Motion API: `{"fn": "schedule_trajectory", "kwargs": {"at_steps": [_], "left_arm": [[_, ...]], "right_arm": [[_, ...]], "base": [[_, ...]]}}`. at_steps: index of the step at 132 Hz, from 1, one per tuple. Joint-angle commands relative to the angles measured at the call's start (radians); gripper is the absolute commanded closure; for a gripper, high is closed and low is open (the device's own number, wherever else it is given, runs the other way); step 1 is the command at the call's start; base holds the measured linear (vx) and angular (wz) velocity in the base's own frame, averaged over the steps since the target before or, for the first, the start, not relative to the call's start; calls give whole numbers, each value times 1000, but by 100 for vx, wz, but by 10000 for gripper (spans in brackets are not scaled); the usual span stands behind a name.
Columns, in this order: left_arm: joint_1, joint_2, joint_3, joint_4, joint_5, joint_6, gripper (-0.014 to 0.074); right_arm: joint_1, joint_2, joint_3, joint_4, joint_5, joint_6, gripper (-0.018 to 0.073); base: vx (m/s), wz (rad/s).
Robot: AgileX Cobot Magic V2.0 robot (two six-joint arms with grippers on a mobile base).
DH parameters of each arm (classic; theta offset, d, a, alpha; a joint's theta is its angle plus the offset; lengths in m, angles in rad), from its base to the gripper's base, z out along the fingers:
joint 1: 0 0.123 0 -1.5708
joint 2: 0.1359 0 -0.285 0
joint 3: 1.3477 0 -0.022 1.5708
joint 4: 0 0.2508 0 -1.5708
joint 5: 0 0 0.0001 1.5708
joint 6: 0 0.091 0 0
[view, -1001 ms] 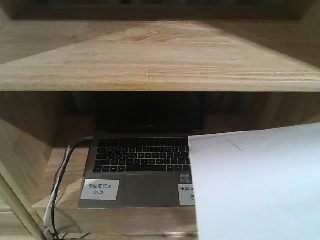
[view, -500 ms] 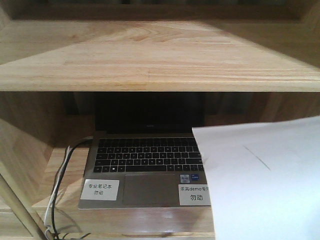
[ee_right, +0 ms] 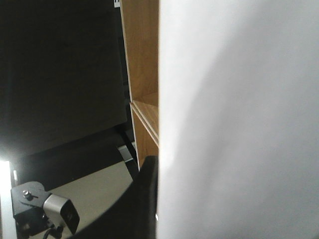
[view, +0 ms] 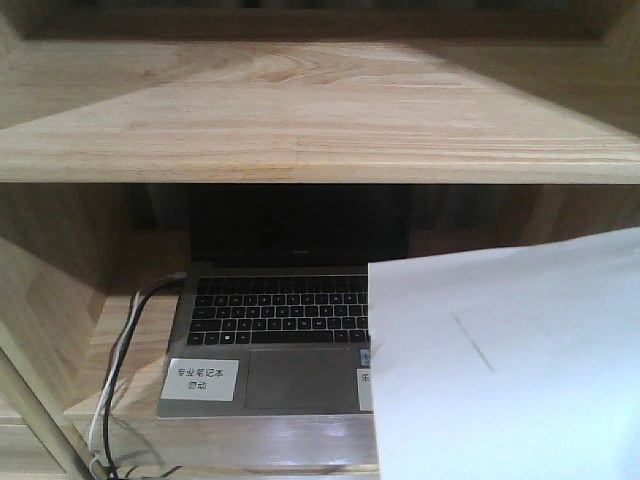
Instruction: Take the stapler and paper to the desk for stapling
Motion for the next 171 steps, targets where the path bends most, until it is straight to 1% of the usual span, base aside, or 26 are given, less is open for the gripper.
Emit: {"fn": "schedule_trajectory", "kwargs": {"at_steps": [1, 100, 130, 171], "left_arm": [[-4, 19, -23, -11, -115, -1, 603], [-4, 19, -23, -11, -115, -1, 603], [-4, 19, -23, -11, -115, -1, 603], [-4, 19, -23, -11, -115, -1, 603]], "right_arm": [[-7, 12, -26, 5, -38, -4, 565], [-7, 12, -26, 5, -39, -4, 565], [-7, 12, -26, 4, -38, -4, 565], [-7, 12, -26, 4, -38, -4, 565]], "base": [[0, 0], [-1, 3], [-6, 25], [-11, 43]]}}
